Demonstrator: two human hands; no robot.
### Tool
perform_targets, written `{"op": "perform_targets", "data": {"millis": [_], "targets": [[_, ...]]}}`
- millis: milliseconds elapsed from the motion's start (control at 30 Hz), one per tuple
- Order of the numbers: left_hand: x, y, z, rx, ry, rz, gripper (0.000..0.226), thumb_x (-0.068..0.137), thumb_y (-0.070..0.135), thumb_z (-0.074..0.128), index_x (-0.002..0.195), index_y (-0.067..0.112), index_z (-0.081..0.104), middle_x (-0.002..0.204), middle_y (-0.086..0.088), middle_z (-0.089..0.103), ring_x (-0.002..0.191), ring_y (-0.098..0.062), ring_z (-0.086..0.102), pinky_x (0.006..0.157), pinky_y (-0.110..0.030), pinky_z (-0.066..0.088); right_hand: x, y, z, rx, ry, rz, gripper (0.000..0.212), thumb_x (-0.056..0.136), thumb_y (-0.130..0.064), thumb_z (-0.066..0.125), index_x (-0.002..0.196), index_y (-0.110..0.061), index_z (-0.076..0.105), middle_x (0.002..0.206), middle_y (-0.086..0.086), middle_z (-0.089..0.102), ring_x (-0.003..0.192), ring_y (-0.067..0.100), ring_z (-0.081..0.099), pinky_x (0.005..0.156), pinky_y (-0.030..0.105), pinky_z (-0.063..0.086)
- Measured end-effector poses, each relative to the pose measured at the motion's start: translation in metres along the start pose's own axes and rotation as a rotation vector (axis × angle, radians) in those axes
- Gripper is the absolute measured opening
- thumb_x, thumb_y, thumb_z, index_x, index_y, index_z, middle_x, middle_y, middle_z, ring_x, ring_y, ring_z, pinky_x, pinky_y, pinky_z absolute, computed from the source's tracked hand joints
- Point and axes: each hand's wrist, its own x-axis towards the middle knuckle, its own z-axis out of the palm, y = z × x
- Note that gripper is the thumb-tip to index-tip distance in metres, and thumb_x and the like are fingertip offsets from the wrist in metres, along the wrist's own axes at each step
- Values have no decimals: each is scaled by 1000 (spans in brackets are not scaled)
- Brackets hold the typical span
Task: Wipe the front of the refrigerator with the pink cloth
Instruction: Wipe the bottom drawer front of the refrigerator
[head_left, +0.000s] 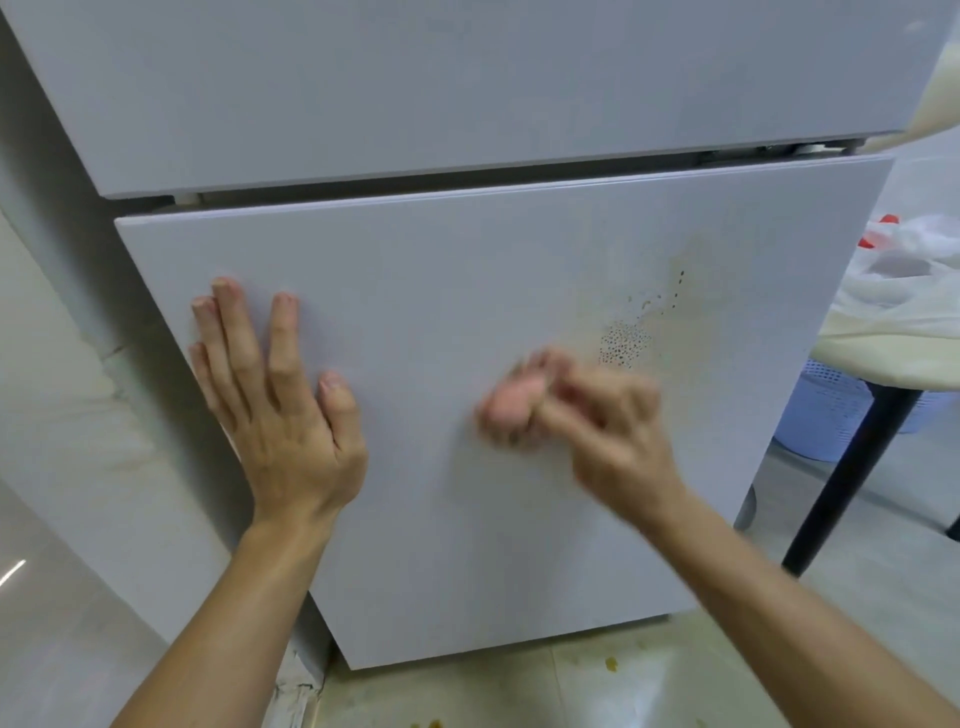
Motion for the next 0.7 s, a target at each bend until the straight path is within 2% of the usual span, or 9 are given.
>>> {"op": "perform_targets", "data": {"millis": [100, 167, 267, 333, 400, 500, 567, 633, 700], "targets": [[1, 4, -1, -12, -1, -14, 62, 97, 13, 49, 157, 1, 34, 165, -34, 22, 155, -53, 17, 127, -63, 12, 80, 26, -25, -87, 151, 212, 28, 104, -1, 57, 117, -16, 77, 124, 12, 65, 109, 31, 52, 87, 49, 51], [4, 10, -2, 2, 4, -16, 64, 96, 12, 50, 157, 2, 34, 165, -33, 22, 155, -52, 17, 127, -64, 12, 96, 29, -26, -103, 213, 233, 32, 103, 5, 54, 119, -12, 76, 126, 17, 64, 112, 29, 45, 85, 50, 50], [7, 17, -2, -2, -10, 14, 69, 92, 10, 54, 157, 6, 33, 166, -31, 23, 155, -50, 16, 128, -60, 8, 73, 16, -11, -100, 261, 249, 28, 100, 5, 60, 120, -13, 71, 130, 16, 58, 117, 31, 45, 89, 54, 49], [8, 23, -2, -10, -26, 43, 72, 90, 11, 57, 157, 7, 33, 166, -29, 24, 155, -48, 15, 129, -58, 6, 23, 7, 5, -114, 222, 227, 37, 90, 7, 67, 117, -18, 63, 131, 12, 51, 121, 32, 45, 95, 51, 46], [6, 29, 0, -12, -38, 53, 71, 90, 12, 58, 157, 9, 34, 167, -26, 25, 156, -46, 16, 129, -58, 8, -43, 0, 17, -154, 89, 114, 44, 82, 7, 66, 115, -22, 61, 130, 10, 49, 125, 31, 43, 100, 48, 41], [3, 36, 2, -5, -75, 71, 69, 91, 13, 56, 157, 10, 37, 167, -25, 25, 157, -44, 16, 128, -59, 9, -108, -2, 14, -162, -110, 12, 37, 95, 5, 47, 112, -25, 59, 130, 4, 50, 128, 25, 42, 110, 41, 33], [2, 39, 4, -3, -80, 76, 68, 91, 12, 56, 157, 9, 39, 167, -25, 25, 157, -45, 16, 128, -59, 9, -111, 1, 8, -170, -168, -3, 37, 97, 5, 42, 111, -25, 58, 129, 3, 50, 121, 25, 48, 111, 39, 32], [2, 41, 5, -1, -73, 71, 69, 90, 10, 56, 157, 9, 40, 167, -24, 25, 157, -45, 16, 129, -59, 8, -99, 4, 0, -167, -196, -8, 41, 89, 8, 49, 111, -25, 59, 129, 3, 51, 119, 27, 49, 105, 40, 35], [1, 44, 6, 8, -65, 69, 70, 89, 8, 56, 157, 9, 40, 167, -24, 25, 157, -44, 15, 129, -58, 8, -69, 12, -8, -135, -125, 44, 50, 81, 13, 59, 115, -24, 60, 131, 6, 52, 118, 31, 51, 98, 44, 37]]}}
